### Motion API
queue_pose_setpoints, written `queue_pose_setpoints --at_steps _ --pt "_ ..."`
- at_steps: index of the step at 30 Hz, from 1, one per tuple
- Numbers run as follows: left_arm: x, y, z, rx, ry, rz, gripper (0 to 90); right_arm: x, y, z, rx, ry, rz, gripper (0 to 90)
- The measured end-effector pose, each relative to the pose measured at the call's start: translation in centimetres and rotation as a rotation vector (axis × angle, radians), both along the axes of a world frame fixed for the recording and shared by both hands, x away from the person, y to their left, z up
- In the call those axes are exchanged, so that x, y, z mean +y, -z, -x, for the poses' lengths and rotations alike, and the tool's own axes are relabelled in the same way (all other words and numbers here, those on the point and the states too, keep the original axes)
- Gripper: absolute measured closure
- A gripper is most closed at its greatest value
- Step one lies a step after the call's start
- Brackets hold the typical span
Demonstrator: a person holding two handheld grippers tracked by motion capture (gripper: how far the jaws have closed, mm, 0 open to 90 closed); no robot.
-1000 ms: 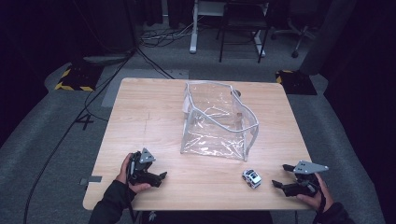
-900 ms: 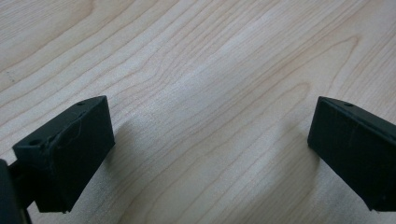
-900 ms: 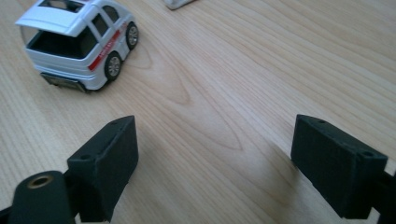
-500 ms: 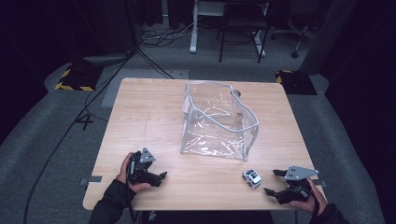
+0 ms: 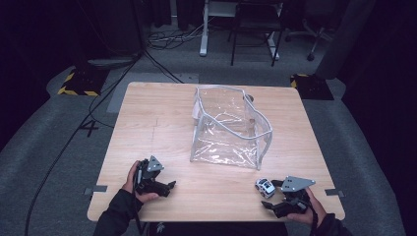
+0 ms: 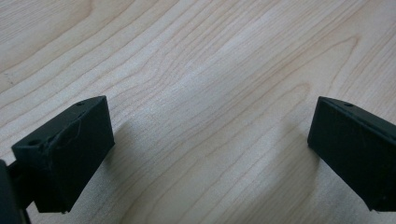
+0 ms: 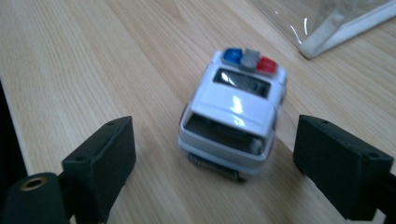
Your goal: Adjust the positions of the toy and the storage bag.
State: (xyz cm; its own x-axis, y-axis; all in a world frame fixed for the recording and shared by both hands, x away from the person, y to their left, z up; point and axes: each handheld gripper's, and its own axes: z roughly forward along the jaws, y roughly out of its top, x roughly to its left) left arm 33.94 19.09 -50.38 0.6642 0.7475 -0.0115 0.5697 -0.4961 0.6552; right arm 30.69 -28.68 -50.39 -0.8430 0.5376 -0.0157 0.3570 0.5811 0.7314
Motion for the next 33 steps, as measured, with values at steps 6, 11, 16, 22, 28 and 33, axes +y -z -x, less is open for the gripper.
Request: queue_pose_setpoints --at_steps 6,11,16,22,28,33 --pt "0.0 0.0 0.0 0.0 0.0 0.0 0.6 1.2 0.1 -0.4 0.019 0.044 0.022 1.6" --pt "0.0 0.0 0.0 0.0 0.0 0.0 0.5 1.4 0.1 -0.9 0.028 0.113 0.03 0.6" --pt "0.0 0.0 0.0 0.0 0.0 0.0 0.6 1.4 0.0 -0.9 0.013 0.117 0.014 10.9" --pt "0.0 0.0 0.0 -0.002 0.0 -0.002 0.6 1.0 -0.2 -0.6 -0.021 0.116 -0.027 37.7" --pt "0.0 0.0 0.0 0.0 0.0 0.0 0.5 0.7 -0.2 -0.6 -0.026 0.111 -0.028 39.7" --pt "0.0 0.0 0.0 0.001 -0.004 0.003 0.6 0.6 -0.2 -0.6 -0.034 0.143 -0.015 32.5"
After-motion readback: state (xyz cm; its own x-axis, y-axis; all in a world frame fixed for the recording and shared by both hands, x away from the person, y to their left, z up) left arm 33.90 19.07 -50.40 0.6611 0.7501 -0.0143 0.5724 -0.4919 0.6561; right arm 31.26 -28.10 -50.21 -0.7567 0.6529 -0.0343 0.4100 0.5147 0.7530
